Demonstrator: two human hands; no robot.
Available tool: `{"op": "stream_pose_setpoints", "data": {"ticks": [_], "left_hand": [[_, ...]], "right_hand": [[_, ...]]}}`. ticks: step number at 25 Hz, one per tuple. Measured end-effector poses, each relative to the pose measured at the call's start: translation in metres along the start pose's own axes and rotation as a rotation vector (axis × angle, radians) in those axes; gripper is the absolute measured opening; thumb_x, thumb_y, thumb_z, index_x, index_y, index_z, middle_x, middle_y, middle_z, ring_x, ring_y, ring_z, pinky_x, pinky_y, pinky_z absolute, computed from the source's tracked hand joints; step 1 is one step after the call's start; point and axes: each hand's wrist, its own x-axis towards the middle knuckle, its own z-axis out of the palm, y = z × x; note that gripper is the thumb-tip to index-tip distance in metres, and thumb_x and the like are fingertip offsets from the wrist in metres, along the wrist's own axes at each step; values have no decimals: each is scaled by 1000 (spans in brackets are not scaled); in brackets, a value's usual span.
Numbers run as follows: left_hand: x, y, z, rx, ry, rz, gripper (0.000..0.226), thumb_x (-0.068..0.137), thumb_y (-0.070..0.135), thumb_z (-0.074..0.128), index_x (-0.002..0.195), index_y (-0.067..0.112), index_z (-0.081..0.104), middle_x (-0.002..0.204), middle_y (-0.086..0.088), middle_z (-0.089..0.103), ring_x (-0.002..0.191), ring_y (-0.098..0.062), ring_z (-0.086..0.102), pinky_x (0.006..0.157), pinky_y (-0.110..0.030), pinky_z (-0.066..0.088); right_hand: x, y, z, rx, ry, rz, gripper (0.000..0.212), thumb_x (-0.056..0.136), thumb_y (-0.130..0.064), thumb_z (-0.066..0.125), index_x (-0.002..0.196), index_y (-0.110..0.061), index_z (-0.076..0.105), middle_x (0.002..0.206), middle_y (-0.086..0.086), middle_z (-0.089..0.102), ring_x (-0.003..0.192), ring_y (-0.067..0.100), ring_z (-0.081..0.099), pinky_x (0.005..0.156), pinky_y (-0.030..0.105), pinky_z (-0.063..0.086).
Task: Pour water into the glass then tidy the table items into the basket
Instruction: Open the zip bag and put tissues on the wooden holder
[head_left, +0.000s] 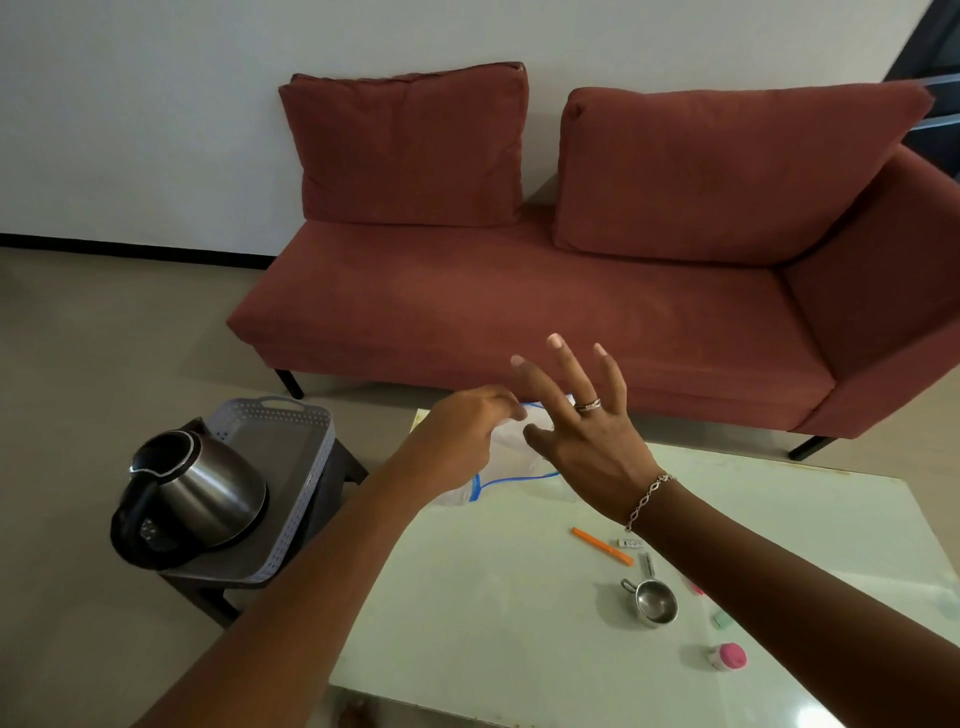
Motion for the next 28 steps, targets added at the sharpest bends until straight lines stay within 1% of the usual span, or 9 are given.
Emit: {"op": "stream_pose_setpoints", "data": {"ticks": [3,8,13,17,19,21,25,26,28], "left_hand": [[-1,1,5,12,-16,0,36,86,-8,50,117,9,59,125,-6,61,112,-21,56,93,-26,42],[-1,-1,9,43,-11,-24,38,87,-6,49,119,12,58,126,-3,59,112,-21,56,91,-23,41],[0,0,15,53,-27,-17,37,87,-5,46,117,12,59,121,-5,62,108,-23,57,85,-20,38],[2,1,14,1,-35,-50,35,86,-4,46,115,10,60,123,-5,61,108,-25,57,90,-26,40],[3,0,11,-22,-30,-74,36,86,-6,47,114,10,61,124,-5,60,107,-26,58,92,-34,45],[2,2,10,-17,-20,-76,37,85,-7,47,115,10,60,122,-6,61,105,-27,59,90,-36,47],[3,4,11,12,-18,-70,35,87,-4,46,118,8,58,122,-7,61,105,-29,59,87,-31,45],[3,5,12,11,-26,-66,35,88,-2,46,119,8,57,123,-7,61,105,-29,58,87,-28,44],[2,5,12,-10,-49,-69,34,89,0,48,120,9,56,123,-6,61,105,-27,58,82,-18,40]], "right_hand": [[7,1,2,71,-33,-18,22,76,-15,63,56,-22,57,152,6,18,140,38,4,106,67,6],[12,11,-1,245,-13,-68,14,67,-15,77,65,-20,64,146,13,38,138,34,19,104,64,12],[13,16,-7,339,-30,-37,20,63,-17,82,78,-21,70,139,14,47,131,38,37,98,67,28],[13,30,-18,512,51,44,6,73,-14,73,72,-15,67,130,12,56,130,32,39,96,59,35],[11,39,-23,594,57,69,1,76,-11,69,76,-12,68,123,7,62,126,27,46,91,51,40],[10,46,-27,716,65,107,6,79,-5,63,81,-6,69,111,6,68,117,25,55,86,46,47],[8,54,-36,966,84,214,15,82,1,56,90,0,68,99,10,71,98,25,67,82,36,53],[9,55,-38,1006,89,244,14,82,2,56,91,1,68,97,10,72,93,25,68,82,36,53],[11,58,-43,1051,107,296,13,83,3,58,90,0,68,91,11,73,86,28,69,80,46,51]]}}
